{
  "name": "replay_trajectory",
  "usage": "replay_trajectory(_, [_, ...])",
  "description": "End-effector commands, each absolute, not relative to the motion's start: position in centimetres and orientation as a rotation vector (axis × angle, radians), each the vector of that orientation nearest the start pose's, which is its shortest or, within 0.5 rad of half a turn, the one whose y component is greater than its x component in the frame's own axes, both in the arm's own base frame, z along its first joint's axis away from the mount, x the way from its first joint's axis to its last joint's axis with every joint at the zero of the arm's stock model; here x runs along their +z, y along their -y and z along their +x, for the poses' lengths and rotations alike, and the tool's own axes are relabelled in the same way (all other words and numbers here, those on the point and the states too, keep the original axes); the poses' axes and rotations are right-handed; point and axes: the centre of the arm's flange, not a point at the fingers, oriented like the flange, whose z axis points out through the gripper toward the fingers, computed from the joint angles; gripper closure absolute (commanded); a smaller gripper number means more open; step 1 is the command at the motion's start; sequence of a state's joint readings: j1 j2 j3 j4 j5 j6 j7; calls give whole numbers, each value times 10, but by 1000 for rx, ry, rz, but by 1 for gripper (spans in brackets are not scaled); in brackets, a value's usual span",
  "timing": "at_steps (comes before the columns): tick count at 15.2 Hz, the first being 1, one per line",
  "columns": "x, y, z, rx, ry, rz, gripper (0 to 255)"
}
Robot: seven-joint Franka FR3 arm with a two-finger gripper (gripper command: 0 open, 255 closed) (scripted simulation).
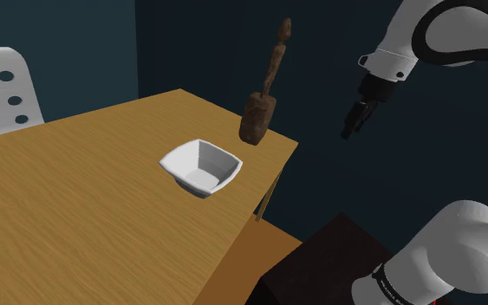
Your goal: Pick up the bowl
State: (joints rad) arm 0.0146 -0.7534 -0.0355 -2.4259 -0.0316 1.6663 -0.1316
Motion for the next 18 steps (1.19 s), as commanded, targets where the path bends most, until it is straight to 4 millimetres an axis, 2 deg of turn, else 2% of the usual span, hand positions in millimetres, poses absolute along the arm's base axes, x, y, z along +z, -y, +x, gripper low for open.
replay_trajectory(1, [555,12,322,11,194,-3142,0])
replay_trajectory(9, [500,4,414,42,298,-3066,0])
replay_trajectory(18, [437,-18,515,76,409,-2975,0])
